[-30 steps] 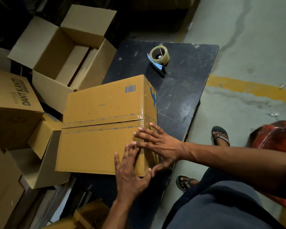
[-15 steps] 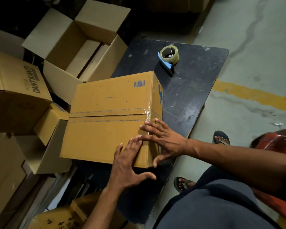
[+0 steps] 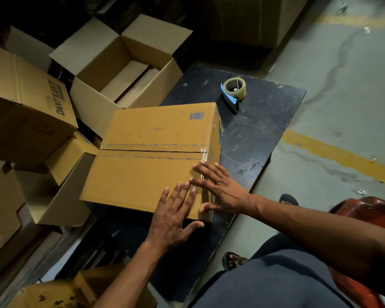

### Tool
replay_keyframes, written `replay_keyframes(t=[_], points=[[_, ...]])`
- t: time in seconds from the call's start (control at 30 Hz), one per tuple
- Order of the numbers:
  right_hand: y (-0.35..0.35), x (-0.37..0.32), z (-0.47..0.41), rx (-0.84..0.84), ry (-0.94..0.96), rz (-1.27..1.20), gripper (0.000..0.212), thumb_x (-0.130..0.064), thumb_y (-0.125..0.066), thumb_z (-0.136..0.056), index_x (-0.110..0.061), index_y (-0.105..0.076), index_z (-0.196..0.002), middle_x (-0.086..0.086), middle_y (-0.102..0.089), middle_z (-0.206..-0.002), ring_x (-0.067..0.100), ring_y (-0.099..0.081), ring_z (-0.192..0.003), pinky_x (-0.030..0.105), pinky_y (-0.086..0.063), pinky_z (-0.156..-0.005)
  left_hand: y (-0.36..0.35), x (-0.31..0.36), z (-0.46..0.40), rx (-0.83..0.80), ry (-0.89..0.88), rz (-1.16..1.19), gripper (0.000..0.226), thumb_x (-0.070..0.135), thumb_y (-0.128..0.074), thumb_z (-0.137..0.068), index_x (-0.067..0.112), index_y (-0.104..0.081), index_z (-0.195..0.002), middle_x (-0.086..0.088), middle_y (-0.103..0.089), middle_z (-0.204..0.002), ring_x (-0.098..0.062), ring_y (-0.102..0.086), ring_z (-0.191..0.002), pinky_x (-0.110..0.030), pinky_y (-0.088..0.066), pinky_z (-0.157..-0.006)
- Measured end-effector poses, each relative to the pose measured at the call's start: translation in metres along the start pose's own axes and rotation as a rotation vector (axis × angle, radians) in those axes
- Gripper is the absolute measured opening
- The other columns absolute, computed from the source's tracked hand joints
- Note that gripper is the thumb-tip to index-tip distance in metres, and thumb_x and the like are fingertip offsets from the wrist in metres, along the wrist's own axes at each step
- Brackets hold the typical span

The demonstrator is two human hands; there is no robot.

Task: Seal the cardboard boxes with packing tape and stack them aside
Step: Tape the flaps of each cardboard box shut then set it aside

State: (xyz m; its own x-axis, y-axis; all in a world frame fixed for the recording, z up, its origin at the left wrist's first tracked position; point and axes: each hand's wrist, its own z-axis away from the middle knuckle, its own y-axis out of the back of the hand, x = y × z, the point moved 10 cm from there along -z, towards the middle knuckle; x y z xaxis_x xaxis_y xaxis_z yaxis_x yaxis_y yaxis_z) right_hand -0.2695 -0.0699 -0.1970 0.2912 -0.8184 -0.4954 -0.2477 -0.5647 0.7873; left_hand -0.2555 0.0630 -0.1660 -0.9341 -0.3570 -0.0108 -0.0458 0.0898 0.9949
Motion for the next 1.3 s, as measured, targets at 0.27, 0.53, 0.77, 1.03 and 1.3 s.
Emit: replay_keyframes(t=[0.27,0.53,0.77,1.03,1.3], points=[[0.006,-0.006,0.001,0.051,0.068,-0.016,0.085,-0.068,-0.045,-0.098,-0.013,-0.032,-0.161,0.012,-0.017,-0.171,0.032,-0.010,-0.159,0.056,-0.030,-0.120,-0.010,0.014,0.005,0.076,0.209,-0.048,0.068,0.047,-0.029,-0.108,0.004,-0.031,-0.160,-0.024,-0.026,-0.166,-0.038,-0.025,-0.155,-0.066,-0.025,-0.120],[0.011,-0.006,0.002,0.055,0.084,0.003,0.075,-0.066,-0.047,-0.099,-0.019,-0.042,-0.157,0.008,-0.027,-0.168,0.030,-0.020,-0.157,0.054,-0.041,-0.112,-0.006,0.022,-0.002,-0.035,0.314,0.056,0.063,0.033,-0.036,-0.101,0.004,-0.039,-0.157,-0.022,-0.032,-0.164,-0.035,-0.028,-0.155,-0.066,-0.026,-0.121],[0.053,-0.004,-0.057,-0.305,-0.029,0.015,0.069,-0.087,-0.048,-0.081,-0.035,-0.071,-0.119,-0.011,-0.065,-0.133,0.019,-0.052,-0.129,0.042,-0.048,-0.096,0.045,-0.057,-0.004,0.220,0.814,0.494,0.055,0.029,-0.059,-0.099,0.015,-0.051,-0.151,-0.003,-0.054,-0.153,-0.018,-0.050,-0.141,-0.042,-0.043,-0.116],[0.089,0.058,-0.209,-0.258,-0.163,-0.127,0.041,-0.061,-0.066,-0.092,-0.033,-0.074,-0.121,-0.016,-0.068,-0.118,0.006,-0.062,-0.089,0.031,-0.048,-0.079,0.048,-0.157,0.030,0.564,1.524,0.652,0.067,0.033,-0.073,-0.092,0.029,-0.044,-0.153,-0.004,-0.044,-0.157,-0.028,-0.042,-0.142,-0.051,-0.043,-0.111],[-0.005,0.136,-0.327,-0.629,-0.252,0.000,0.076,-0.065,-0.064,-0.089,-0.022,-0.045,-0.148,0.010,-0.055,-0.141,0.034,-0.051,-0.129,0.052,-0.046,-0.105,0.035,-0.144,0.091,0.768,2.182,0.652,0.087,0.032,-0.073,-0.094,0.019,-0.023,-0.164,-0.013,-0.029,-0.166,-0.035,-0.024,-0.153,-0.052,-0.027,-0.123]])
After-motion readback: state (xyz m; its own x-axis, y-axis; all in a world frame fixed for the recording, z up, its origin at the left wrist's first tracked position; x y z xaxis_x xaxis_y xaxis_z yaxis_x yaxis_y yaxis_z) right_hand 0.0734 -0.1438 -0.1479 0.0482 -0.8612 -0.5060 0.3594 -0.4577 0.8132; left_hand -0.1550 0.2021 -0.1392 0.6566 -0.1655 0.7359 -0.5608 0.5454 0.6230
